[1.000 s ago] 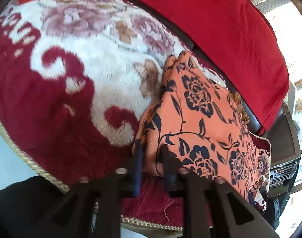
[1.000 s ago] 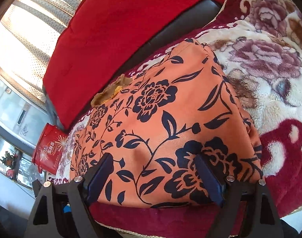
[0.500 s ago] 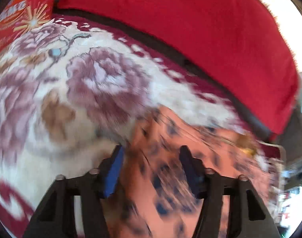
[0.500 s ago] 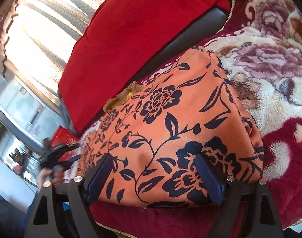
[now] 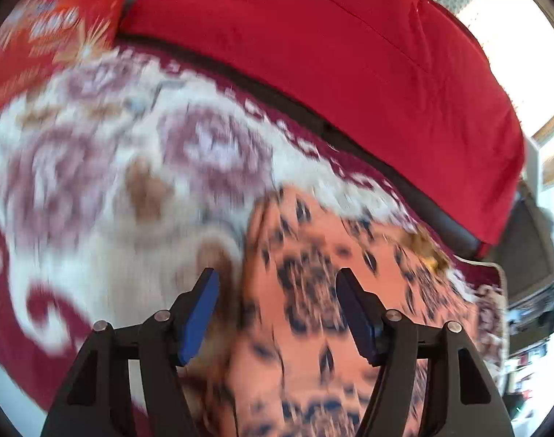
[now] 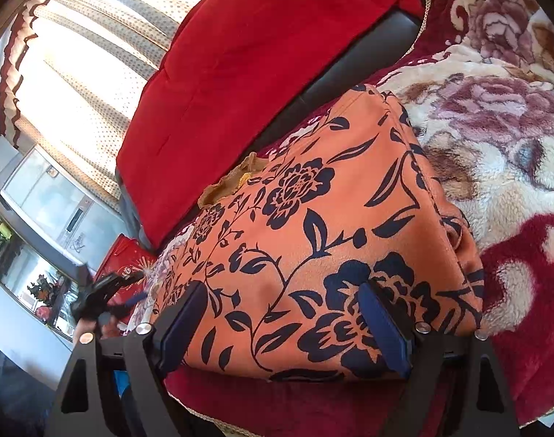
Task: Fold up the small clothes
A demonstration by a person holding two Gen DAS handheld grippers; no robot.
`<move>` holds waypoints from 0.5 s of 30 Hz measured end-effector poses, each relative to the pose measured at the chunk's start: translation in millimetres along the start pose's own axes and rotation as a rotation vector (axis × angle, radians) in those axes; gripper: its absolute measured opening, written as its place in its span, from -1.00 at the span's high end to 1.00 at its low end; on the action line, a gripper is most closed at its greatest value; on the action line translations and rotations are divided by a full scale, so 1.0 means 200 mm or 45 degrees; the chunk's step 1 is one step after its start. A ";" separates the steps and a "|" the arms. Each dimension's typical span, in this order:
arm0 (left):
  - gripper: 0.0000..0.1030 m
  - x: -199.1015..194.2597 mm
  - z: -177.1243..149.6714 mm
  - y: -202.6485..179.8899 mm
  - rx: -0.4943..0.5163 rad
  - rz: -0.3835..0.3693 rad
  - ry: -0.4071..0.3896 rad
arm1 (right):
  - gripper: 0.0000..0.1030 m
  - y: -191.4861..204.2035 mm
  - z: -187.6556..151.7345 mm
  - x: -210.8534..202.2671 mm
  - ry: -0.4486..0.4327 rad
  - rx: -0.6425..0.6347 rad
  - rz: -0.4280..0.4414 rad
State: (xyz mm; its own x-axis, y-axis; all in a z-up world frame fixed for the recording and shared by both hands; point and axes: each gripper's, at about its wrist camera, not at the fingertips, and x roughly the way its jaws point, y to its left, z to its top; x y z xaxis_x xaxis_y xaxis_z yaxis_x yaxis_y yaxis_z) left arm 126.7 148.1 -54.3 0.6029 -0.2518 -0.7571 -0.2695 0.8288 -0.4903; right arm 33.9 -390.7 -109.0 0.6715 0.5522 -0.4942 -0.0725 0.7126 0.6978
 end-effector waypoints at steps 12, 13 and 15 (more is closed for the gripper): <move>-0.31 -0.05 -0.40 0.20 -0.379 -0.246 0.151 | -0.69 0.00 0.00 0.00 -0.008 0.004 -0.006; -0.31 -0.05 -0.42 0.22 -0.407 -0.253 0.151 | -0.69 0.00 0.00 0.00 -0.008 0.005 -0.004; -0.31 -0.09 -0.46 0.25 -0.491 -0.273 0.140 | -0.69 0.00 -0.01 -0.01 -0.009 0.004 -0.004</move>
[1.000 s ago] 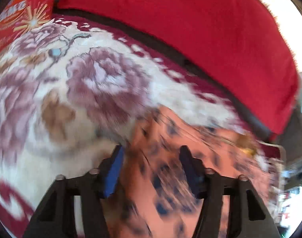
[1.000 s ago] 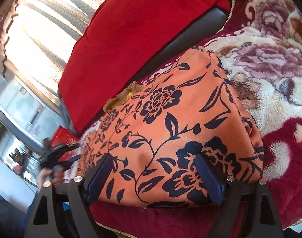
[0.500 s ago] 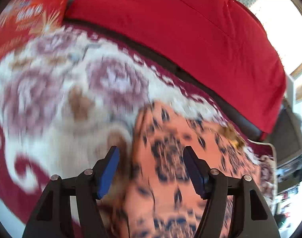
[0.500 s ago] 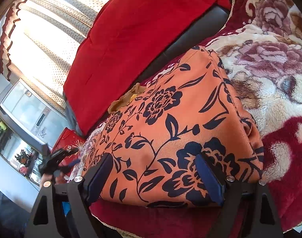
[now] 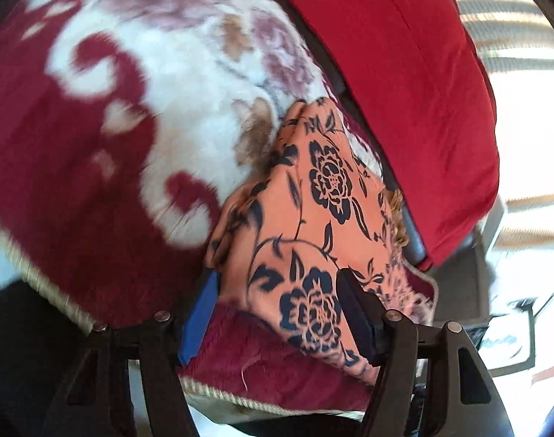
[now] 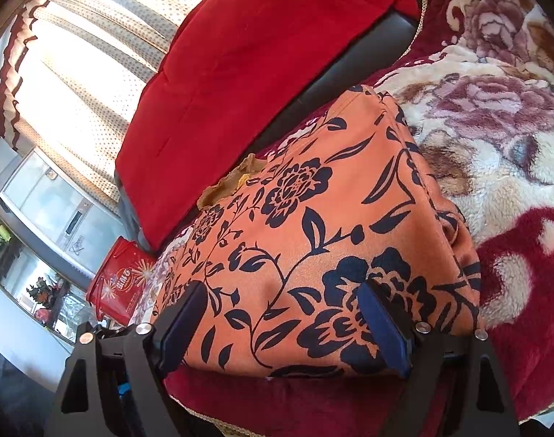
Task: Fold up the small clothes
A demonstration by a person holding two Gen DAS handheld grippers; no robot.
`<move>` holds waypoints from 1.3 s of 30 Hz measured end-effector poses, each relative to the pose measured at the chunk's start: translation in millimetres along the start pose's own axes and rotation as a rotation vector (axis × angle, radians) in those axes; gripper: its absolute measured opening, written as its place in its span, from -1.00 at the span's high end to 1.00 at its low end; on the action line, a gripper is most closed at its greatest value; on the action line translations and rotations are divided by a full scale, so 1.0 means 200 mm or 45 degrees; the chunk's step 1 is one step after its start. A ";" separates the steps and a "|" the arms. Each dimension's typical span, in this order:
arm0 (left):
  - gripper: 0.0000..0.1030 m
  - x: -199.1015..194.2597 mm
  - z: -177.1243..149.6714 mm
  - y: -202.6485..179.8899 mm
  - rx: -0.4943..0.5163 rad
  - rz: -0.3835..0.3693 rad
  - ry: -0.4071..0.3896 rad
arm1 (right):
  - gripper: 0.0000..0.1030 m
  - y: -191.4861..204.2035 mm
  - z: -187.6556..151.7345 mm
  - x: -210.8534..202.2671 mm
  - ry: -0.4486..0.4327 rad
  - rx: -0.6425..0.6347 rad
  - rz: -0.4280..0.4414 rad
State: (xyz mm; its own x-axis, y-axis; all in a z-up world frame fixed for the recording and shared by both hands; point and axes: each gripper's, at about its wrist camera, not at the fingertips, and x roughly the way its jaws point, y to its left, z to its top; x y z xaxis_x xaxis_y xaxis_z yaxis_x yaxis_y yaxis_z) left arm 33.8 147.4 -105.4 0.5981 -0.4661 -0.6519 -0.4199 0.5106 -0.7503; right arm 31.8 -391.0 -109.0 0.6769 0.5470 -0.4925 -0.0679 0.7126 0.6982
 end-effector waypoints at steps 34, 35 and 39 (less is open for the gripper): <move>0.69 -0.02 -0.01 -0.03 0.181 0.244 -0.249 | -0.69 -0.02 -0.02 -0.03 -0.008 0.017 0.009; 0.69 -0.03 -0.01 -0.02 0.183 0.251 -0.245 | -0.69 -0.01 -0.02 -0.03 -0.008 0.016 0.009; 0.61 -0.04 -0.02 -0.02 0.160 0.288 -0.240 | -0.69 -0.02 -0.02 -0.03 -0.007 0.011 0.013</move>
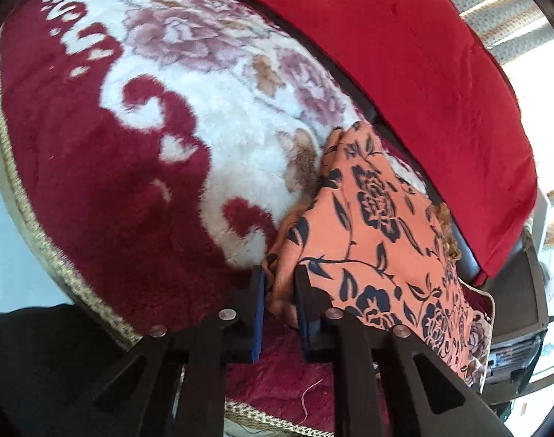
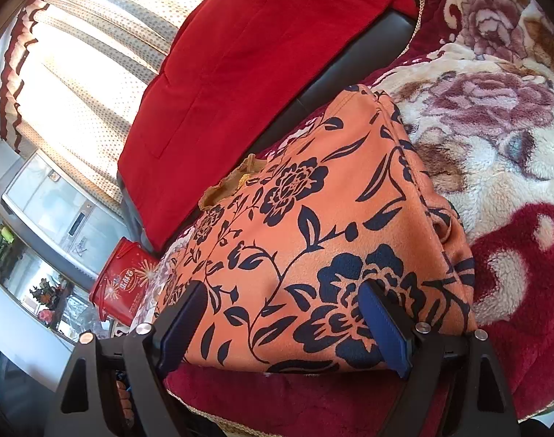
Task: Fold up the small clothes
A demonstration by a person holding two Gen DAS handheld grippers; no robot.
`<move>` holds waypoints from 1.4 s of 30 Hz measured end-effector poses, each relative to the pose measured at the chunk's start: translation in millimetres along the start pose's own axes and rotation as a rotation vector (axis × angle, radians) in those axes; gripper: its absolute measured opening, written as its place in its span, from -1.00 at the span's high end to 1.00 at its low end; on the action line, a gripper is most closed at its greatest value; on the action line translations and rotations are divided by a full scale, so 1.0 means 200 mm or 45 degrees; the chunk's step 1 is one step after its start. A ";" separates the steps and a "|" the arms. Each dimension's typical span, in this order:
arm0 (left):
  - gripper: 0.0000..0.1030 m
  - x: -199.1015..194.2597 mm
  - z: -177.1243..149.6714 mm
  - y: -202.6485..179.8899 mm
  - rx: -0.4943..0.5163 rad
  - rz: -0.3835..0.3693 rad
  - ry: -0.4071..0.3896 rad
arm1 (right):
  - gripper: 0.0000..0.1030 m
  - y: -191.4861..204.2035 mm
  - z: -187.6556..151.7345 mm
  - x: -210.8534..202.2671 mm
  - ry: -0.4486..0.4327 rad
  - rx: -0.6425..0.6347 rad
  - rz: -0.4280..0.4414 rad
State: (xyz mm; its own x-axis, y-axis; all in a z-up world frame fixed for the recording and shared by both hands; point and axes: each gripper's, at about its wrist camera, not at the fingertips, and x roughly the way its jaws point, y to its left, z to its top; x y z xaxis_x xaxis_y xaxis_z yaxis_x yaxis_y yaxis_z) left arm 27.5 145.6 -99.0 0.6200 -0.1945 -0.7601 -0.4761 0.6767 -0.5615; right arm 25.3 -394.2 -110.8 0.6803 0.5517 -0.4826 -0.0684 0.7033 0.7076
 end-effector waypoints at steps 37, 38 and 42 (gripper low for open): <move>-0.41 0.13 -0.35 -0.84 0.753 0.248 -0.107 | -0.69 -0.19 -0.11 -0.24 -0.022 0.344 0.124; -0.41 0.13 -0.35 -0.83 0.750 0.247 -0.104 | -0.69 -0.20 -0.13 -0.24 -0.013 0.361 0.120; -0.41 0.11 -0.33 -0.82 0.736 0.226 -0.107 | -0.69 -0.24 -0.13 -0.22 0.001 0.440 0.056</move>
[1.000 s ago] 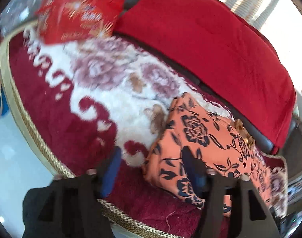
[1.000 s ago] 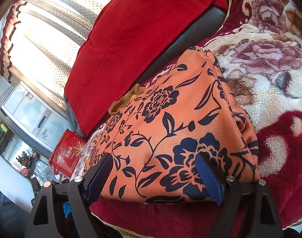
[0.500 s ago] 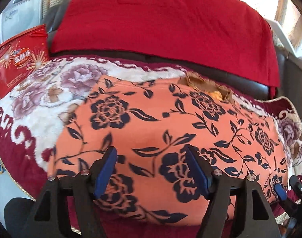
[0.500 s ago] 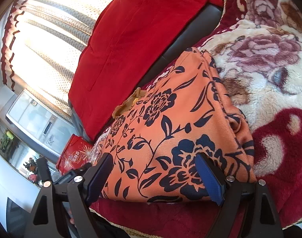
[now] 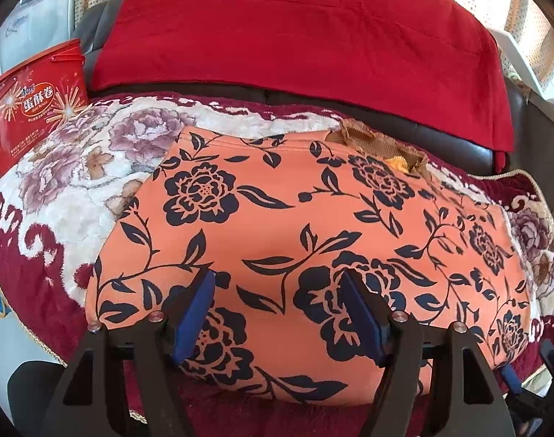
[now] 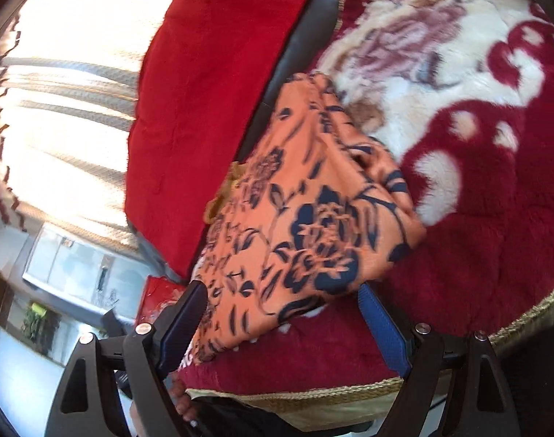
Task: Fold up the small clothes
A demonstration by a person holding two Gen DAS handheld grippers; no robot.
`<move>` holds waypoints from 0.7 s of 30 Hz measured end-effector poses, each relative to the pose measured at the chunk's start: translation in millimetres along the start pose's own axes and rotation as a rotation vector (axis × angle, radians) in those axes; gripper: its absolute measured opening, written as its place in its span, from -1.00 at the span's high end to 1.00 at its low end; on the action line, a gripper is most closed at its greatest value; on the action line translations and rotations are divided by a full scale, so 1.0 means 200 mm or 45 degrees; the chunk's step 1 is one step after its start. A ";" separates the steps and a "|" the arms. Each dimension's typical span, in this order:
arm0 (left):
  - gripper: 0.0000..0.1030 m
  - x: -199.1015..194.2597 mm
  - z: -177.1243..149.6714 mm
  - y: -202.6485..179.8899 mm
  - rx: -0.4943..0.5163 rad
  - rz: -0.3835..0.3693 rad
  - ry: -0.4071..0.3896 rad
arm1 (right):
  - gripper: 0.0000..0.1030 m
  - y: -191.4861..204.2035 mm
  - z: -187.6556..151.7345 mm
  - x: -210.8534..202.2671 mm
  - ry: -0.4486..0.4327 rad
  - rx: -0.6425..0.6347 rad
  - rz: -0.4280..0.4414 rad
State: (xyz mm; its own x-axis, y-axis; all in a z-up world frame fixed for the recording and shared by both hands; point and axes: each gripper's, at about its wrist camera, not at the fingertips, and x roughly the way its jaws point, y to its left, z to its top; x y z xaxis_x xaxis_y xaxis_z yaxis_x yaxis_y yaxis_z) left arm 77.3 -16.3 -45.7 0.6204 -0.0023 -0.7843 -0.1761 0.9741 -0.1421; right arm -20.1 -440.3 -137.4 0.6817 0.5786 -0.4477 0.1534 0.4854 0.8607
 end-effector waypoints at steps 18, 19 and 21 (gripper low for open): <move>-0.52 0.14 0.02 -0.27 0.235 0.001 -0.021 | 0.80 0.18 0.14 0.07 -0.127 -0.221 -0.266; -0.52 0.10 0.04 -0.27 0.222 -0.006 -0.058 | 0.80 0.20 0.13 0.04 -0.158 -0.244 -0.271; -0.52 0.09 0.05 -0.26 0.201 0.005 -0.086 | 0.71 0.14 0.14 0.06 -0.154 -0.189 -0.252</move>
State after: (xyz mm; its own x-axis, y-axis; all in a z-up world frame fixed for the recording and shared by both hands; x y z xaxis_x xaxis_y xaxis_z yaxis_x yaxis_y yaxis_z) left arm 105.5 -65.3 -47.1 0.6708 0.0115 -0.7416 -0.0597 0.9975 -0.0385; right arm 13.3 -438.3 -111.1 0.7307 0.3849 -0.5639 0.1918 0.6769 0.7107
